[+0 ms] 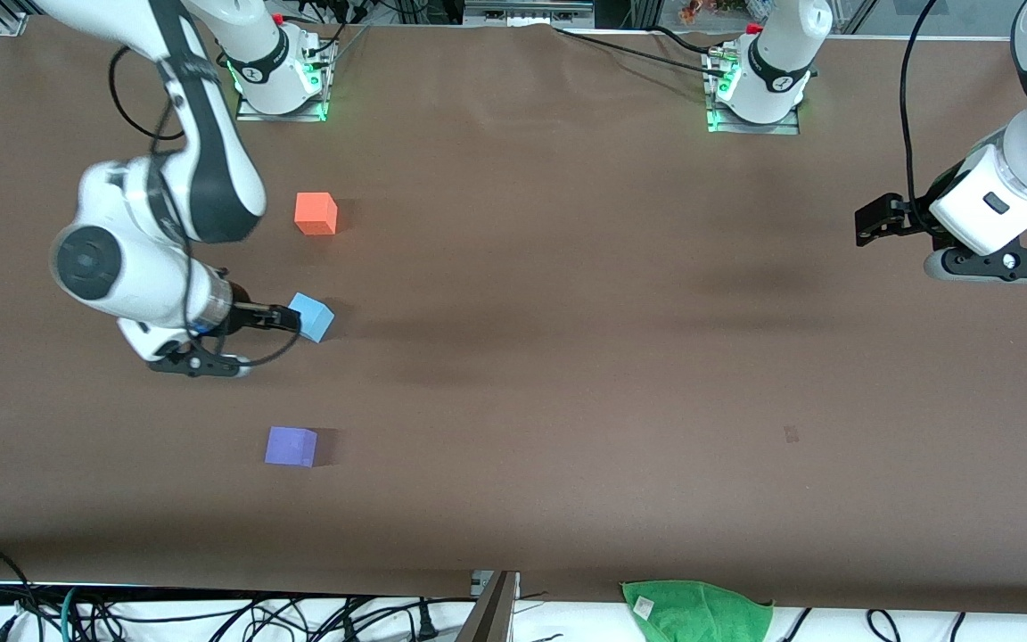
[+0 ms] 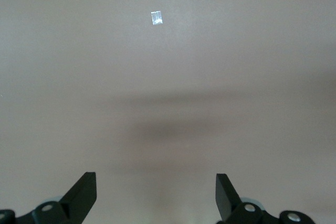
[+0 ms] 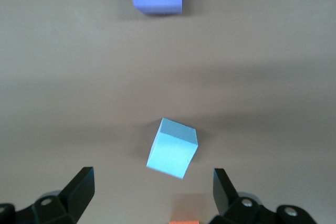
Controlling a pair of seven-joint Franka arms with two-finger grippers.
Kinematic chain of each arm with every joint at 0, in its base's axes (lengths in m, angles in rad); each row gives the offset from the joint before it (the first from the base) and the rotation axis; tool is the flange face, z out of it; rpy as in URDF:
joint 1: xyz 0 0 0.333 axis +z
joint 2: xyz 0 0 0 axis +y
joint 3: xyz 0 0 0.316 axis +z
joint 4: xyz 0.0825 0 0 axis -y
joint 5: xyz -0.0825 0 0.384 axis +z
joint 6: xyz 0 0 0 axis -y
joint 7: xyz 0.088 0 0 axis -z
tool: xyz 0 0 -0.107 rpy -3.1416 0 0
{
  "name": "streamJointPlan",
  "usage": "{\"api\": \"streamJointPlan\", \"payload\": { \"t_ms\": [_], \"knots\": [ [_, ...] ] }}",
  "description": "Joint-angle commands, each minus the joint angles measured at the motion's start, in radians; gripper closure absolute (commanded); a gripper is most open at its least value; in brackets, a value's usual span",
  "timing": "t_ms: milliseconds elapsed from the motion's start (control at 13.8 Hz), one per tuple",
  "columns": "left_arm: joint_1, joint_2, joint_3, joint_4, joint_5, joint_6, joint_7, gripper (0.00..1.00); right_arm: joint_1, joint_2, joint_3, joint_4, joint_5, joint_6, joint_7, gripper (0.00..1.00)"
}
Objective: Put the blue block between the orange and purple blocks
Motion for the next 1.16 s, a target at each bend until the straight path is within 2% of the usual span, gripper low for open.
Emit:
{"api": "streamJointPlan", "payload": {
  "t_ms": [0,291,582,1091],
  "knots": [
    [-0.004,0.003,0.001,0.012,-0.001,0.001,-0.002,0.0,0.003,-0.136,-0.022,0.004,-0.014,-0.075,-0.029,0.0],
    [-0.002,0.003,0.0,0.012,-0.001,0.001,-0.002,0.0,0.003,-0.274,-0.031,0.03,-0.071,-0.224,-0.083,0.0],
    [-0.004,0.003,0.0,0.012,-0.001,-0.001,-0.002,0.0,-0.069,-0.354,-0.001,0.031,-0.08,-0.321,-0.139,0.0],
    [-0.005,0.003,0.0,0.012,-0.001,-0.001,-0.002,0.0,-0.083,-0.354,0.003,0.073,-0.106,-0.35,-0.144,0.0]
  ]
}}
